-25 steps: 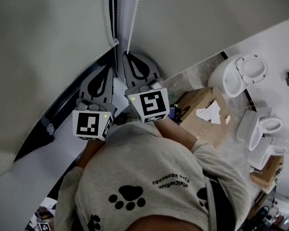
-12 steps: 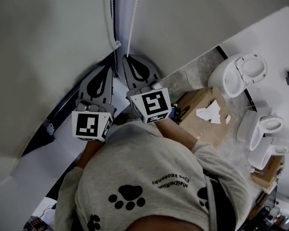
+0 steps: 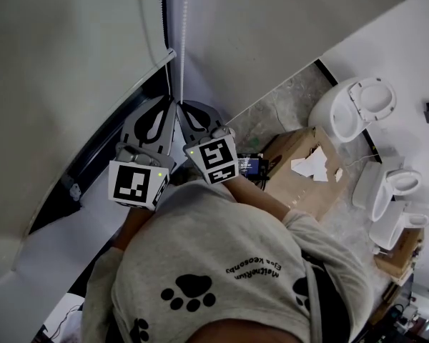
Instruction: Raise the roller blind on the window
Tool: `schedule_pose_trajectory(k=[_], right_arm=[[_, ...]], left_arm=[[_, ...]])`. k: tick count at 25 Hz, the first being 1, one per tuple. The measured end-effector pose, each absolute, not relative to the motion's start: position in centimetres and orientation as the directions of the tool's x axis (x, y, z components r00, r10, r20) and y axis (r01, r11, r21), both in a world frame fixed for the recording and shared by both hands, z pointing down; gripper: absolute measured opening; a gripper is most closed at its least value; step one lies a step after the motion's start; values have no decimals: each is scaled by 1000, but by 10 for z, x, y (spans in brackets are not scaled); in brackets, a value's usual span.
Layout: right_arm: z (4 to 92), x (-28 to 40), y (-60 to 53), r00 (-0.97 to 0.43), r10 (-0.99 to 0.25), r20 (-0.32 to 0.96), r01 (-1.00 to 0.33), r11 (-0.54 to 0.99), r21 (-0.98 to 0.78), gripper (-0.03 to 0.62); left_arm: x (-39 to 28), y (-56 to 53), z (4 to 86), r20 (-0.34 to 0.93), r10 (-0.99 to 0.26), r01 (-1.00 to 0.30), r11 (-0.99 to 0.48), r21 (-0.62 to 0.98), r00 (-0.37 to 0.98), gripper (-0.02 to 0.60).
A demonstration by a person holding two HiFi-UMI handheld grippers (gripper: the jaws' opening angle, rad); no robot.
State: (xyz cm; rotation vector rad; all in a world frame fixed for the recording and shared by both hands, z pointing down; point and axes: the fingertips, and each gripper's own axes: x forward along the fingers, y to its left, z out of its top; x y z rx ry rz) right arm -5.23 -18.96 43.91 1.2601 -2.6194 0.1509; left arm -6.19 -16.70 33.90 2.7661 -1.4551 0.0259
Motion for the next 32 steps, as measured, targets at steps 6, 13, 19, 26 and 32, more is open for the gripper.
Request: schedule_pose_trajectory(k=[6, 13, 19, 26, 32], right_arm=[[468, -54, -182, -606, -733, 310, -769, 639, 8, 9], [471, -60, -176, -623, -721, 304, -753, 658, 15, 9], [472, -61, -176, -625, -722, 296, -752, 659, 20, 9], [502, -57, -173, -612, -703, 361, -754, 656, -1, 9], [523, -57, -172, -609, -674, 419, -752, 658, -35, 9]], left_arm=[[-55, -169, 337, 25, -810, -810, -586, -2, 586, 112], [-41, -180, 320, 0, -779, -778, -627, -47, 627, 56], [-40, -180, 319, -8, -775, -773, -630, -75, 632, 9], [-42, -184, 351, 2, -772, -771, -635, 51, 636, 9], [-43, -188, 373, 33, -786, -787, -616, 48, 617, 9]])
